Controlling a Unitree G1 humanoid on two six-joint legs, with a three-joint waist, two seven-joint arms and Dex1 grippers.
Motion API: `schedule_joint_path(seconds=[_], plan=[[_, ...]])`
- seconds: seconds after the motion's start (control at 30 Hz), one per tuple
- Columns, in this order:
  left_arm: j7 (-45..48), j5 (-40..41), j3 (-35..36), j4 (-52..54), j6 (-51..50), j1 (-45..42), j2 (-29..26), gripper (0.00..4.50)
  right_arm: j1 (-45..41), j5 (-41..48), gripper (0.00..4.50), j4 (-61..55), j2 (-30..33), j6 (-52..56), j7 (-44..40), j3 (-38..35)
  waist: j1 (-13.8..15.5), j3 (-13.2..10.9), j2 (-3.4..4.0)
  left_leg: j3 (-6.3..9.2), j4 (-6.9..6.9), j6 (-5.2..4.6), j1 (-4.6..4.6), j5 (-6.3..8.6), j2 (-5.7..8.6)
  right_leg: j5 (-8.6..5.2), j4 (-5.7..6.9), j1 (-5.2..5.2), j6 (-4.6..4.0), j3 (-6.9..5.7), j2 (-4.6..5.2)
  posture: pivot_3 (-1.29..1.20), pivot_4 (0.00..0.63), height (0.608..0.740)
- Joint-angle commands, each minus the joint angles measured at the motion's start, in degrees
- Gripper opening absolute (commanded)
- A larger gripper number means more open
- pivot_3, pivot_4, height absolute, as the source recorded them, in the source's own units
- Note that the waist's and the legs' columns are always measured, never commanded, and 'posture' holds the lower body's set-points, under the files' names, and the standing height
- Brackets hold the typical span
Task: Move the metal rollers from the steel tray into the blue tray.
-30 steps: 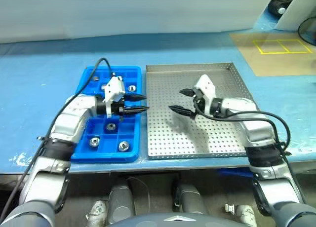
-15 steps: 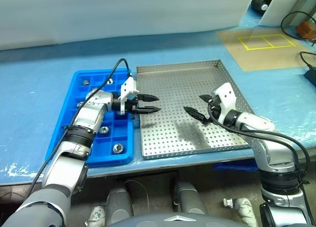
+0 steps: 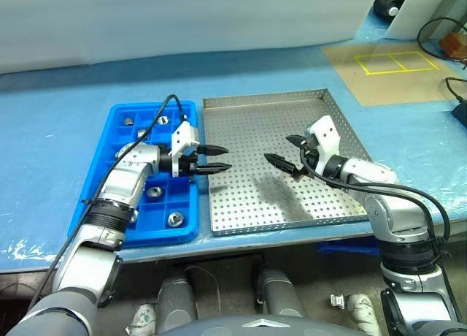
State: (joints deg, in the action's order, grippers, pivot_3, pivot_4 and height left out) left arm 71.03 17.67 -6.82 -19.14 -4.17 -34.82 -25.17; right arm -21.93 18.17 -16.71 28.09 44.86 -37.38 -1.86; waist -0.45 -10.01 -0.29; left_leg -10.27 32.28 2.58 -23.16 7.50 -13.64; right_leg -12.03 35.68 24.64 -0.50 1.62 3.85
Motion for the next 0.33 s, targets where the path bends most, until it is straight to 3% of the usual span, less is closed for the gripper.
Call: schedule_joint_path(seconds=[0.03,0.33], plan=[[-1.7,0.7,2.4,2.8,0.2,0.3,-1.2,2.14,-0.8,0.0,4.41,-0.1,0.4,-2.1,0.1,0.7,0.1,0.0,0.0,0.0,0.0,0.0,-0.01,0.0,0.0,0.0,0.0,0.0,0.0,0.0,0.0,-0.33,0.15,0.74],[-9.3,0.5,7.0,2.3,0.9,0.1,-1.5,2.14,-2.7,-0.5,4.41,2.7,-1.8,-4.6,2.5,2.0,0.1,0.0,0.0,0.0,0.0,0.01,0.01,-0.01,0.0,0.0,0.02,0.01,0.0,0.0,0.0,-0.32,0.15,0.74]])
